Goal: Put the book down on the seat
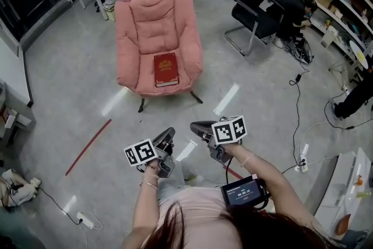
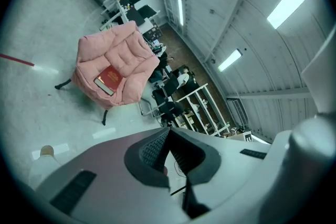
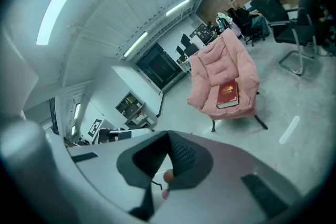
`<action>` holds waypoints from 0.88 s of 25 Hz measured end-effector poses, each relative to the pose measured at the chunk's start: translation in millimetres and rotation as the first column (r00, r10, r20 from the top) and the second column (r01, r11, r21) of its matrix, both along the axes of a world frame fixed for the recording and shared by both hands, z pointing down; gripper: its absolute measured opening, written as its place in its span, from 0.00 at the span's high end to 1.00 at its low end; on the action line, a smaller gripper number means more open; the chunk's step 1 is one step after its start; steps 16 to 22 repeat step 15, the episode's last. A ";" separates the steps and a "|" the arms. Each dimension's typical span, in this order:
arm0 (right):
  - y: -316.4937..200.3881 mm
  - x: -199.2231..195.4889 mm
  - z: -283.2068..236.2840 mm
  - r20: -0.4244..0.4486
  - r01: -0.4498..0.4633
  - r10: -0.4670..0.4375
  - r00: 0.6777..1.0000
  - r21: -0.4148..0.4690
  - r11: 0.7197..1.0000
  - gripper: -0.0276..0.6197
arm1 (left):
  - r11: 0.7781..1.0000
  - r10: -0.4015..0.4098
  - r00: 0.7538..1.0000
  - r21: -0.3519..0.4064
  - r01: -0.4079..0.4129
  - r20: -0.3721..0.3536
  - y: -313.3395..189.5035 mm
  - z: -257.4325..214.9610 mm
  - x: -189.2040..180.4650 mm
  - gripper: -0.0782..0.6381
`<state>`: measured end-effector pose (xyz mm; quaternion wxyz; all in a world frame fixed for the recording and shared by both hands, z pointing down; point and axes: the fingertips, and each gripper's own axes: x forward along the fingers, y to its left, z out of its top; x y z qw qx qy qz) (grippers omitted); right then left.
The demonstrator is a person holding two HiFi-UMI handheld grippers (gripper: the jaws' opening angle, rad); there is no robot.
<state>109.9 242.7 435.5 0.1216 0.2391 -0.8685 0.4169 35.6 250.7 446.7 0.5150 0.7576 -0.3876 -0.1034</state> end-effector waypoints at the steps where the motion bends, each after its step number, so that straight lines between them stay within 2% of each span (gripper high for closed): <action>1: 2.1 1.2 0.5 -0.006 0.006 -0.006 1.000 0.005 1.000 0.93 | 1.000 -0.003 1.000 -0.004 0.003 0.004 1.1 1.2 1.1 0.89; 6: 8.0 5.9 -1.0 -0.001 0.008 -0.008 1.000 0.000 1.000 0.93 | 1.000 -0.007 1.000 -0.025 0.007 -0.004 6.7 0.7 3.5 0.89; 11: 14.8 6.3 -0.2 -0.003 0.008 -0.008 1.000 -0.001 1.000 0.93 | 1.000 -0.005 0.997 0.013 0.004 0.081 14.2 2.8 4.5 0.89; 15: 18.6 4.5 1.0 -0.002 0.020 -0.020 1.000 0.000 1.000 0.93 | 0.999 -0.024 0.998 0.041 0.022 0.059 14.6 -2.2 7.0 0.89; 22: 18.6 4.5 1.0 -0.002 0.020 -0.020 1.000 0.000 1.000 0.93 | 0.999 -0.024 0.998 0.041 0.022 0.059 14.6 -2.2 7.0 0.89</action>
